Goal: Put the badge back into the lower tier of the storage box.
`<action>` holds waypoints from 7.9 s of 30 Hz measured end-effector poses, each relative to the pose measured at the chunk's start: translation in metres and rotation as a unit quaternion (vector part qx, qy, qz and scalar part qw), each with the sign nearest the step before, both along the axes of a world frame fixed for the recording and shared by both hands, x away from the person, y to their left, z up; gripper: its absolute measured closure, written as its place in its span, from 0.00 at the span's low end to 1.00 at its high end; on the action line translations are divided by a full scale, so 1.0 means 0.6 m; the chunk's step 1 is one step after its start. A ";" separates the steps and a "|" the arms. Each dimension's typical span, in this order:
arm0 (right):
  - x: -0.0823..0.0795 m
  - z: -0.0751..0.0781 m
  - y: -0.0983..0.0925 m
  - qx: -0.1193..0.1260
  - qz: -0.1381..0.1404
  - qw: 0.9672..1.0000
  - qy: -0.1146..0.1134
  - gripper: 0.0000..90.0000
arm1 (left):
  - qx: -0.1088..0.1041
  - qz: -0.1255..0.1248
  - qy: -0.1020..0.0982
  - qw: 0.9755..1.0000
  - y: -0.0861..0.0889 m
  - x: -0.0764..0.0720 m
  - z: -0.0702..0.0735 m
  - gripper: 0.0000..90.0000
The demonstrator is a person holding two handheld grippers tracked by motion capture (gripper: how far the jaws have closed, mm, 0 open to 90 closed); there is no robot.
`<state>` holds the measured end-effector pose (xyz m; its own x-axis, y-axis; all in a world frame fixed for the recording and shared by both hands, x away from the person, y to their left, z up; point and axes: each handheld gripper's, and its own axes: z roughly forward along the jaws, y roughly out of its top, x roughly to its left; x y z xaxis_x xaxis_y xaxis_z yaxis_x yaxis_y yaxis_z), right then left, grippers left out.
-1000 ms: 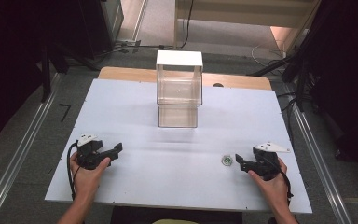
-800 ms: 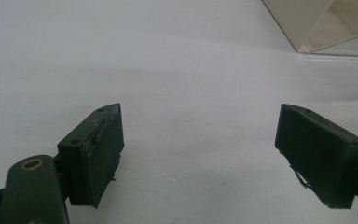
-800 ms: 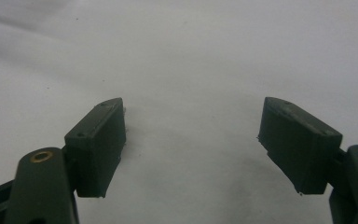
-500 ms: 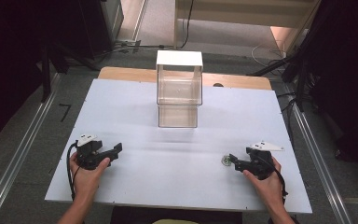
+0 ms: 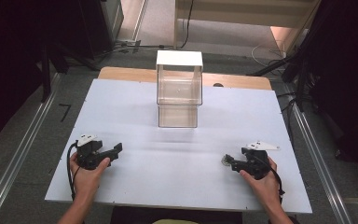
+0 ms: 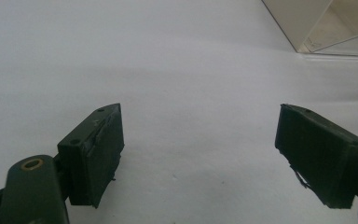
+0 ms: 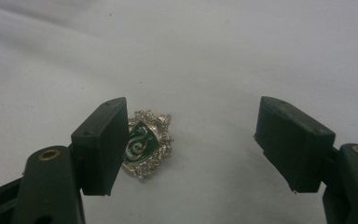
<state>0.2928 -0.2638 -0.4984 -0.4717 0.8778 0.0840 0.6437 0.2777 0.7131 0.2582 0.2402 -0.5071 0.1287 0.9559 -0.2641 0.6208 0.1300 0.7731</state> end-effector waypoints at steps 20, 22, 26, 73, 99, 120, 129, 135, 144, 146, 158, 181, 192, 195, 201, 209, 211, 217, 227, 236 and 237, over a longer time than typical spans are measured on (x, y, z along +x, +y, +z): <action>-0.002 -0.006 0.011 -0.001 0.028 1.000 0.014 0.40 | 0.002 -0.002 0.002 1.000 -0.001 0.001 0.000 0.18; -0.003 -0.006 0.012 -0.002 0.031 0.999 0.016 0.41 | 0.001 -0.002 0.002 1.000 -0.001 0.001 -0.001 0.18; -0.004 -0.006 0.014 -0.006 0.036 0.999 0.011 0.45 | 0.001 -0.003 0.002 1.000 -0.001 0.001 0.000 0.18; -0.043 0.013 0.024 0.013 0.108 0.994 -0.021 0.95 | -0.001 -0.001 -0.001 1.000 0.000 -0.001 0.000 0.18; -0.039 0.042 0.026 0.049 0.108 0.992 -0.035 0.95 | -0.002 -0.002 -0.002 1.000 0.000 -0.002 0.002 0.18; -0.023 0.064 0.060 0.065 0.126 0.989 -0.047 0.96 | -0.003 -0.002 -0.003 1.000 0.000 -0.002 0.001 0.18; -0.015 0.072 0.075 0.074 0.131 0.987 -0.052 0.96 | -0.002 -0.002 -0.004 1.000 -0.001 -0.002 0.002 0.18; -0.009 0.076 0.084 0.077 0.137 0.986 -0.056 0.96 | -0.003 -0.003 -0.004 1.000 -0.001 -0.002 0.002 0.18; -0.001 0.082 0.094 0.081 0.138 0.985 -0.060 0.96 | -0.002 -0.002 -0.005 1.000 0.000 -0.003 0.003 0.18; 0.001 0.083 0.096 0.083 0.136 0.985 -0.061 0.96 | -0.001 -0.002 -0.006 1.000 -0.001 -0.003 0.003 0.18; 0.010 0.093 0.105 0.087 0.139 0.984 -0.068 0.96 | -0.001 -0.004 -0.006 1.000 -0.001 -0.003 0.003 0.18; 0.026 0.103 0.129 0.089 0.146 0.982 -0.075 0.96 | -0.001 -0.005 -0.007 1.000 -0.001 -0.004 0.004 0.18; 0.034 0.104 0.136 0.092 0.147 0.982 -0.076 0.96 | -0.002 -0.004 -0.008 1.000 -0.002 -0.004 0.004 0.18; 0.036 0.106 0.137 0.094 0.146 0.982 -0.076 0.96 | -0.001 -0.004 -0.008 1.000 -0.002 -0.004 0.004 0.18; 0.039 0.112 0.143 0.095 0.148 0.981 -0.080 0.96 | -0.001 -0.004 -0.008 1.000 -0.001 -0.004 0.005 0.18; 0.046 0.115 0.152 0.097 0.150 0.980 -0.083 0.96 | -0.003 -0.004 -0.010 1.000 0.000 -0.005 0.005 0.18; 0.048 0.116 0.154 0.098 0.150 0.980 -0.083 0.96 | -0.002 -0.005 -0.008 1.000 -0.001 -0.004 0.005 0.18; 0.054 0.115 0.158 0.098 0.149 0.981 -0.082 0.96 | -0.004 -0.005 -0.010 1.000 -0.001 -0.004 0.005 0.18; 0.068 0.120 0.170 0.100 0.148 0.980 -0.085 0.96 | -0.003 -0.008 -0.011 1.000 -0.002 -0.005 0.006 0.18; 0.082 0.117 0.182 0.100 0.145 0.981 -0.085 0.96 | -0.001 -0.006 -0.012 1.000 -0.002 -0.006 0.007 0.18; 0.083 0.118 0.182 0.100 0.144 0.981 -0.084 0.96 | -0.001 -0.006 -0.013 1.000 -0.001 -0.006 0.007 0.18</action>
